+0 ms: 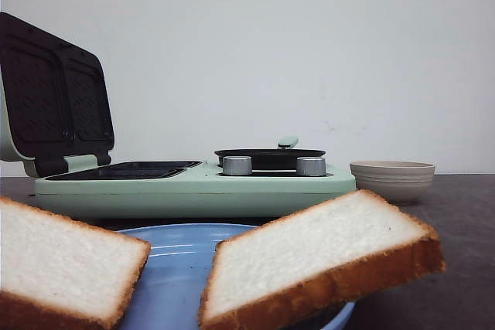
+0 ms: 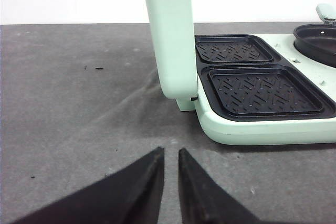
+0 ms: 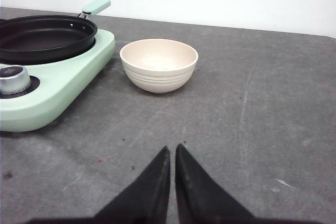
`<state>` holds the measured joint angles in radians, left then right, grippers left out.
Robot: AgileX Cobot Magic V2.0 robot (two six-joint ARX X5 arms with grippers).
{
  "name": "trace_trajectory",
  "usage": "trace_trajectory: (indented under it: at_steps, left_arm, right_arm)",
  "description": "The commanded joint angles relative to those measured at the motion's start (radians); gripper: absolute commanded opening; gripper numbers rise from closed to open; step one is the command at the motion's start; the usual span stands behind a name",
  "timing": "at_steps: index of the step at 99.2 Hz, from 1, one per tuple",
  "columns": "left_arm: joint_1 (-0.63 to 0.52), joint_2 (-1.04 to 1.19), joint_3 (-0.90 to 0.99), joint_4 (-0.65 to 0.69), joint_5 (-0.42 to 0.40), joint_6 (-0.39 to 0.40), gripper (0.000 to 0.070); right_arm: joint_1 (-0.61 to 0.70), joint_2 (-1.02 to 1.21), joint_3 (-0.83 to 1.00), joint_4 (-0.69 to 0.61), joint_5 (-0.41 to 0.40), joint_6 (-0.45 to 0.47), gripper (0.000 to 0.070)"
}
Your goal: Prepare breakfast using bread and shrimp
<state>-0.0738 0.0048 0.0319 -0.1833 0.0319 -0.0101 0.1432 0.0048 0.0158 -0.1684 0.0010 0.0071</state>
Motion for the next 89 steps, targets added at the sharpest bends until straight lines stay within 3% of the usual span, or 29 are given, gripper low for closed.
trace_trajectory:
  at_steps: [1, 18, 31, 64, 89]
  left_arm:
    - [0.001, -0.002, -0.018, -0.003, 0.003, -0.007, 0.0000]
    - [0.001, -0.002, -0.018, -0.003, 0.003, -0.053, 0.0000]
    - [0.001, -0.002, -0.018, -0.001, 0.001, -0.170, 0.0000]
    - [0.001, -0.002, 0.025, -0.004, 0.013, -0.470, 0.0003]
    - [0.001, 0.039, 0.184, -0.119, 0.100, -0.481, 0.0006]
  right_arm:
    - [0.002, -0.001, -0.004, 0.011, -0.001, 0.012, 0.0006]
    - [0.002, -0.001, -0.004, 0.011, -0.001, 0.012, 0.0006]
    - [0.002, -0.001, -0.004, 0.011, -0.001, 0.025, 0.0006]
    - [0.002, -0.001, 0.026, 0.009, 0.000, 0.243, 0.0006]
    - [0.002, 0.030, 0.178, -0.066, 0.007, 0.302, 0.0004]
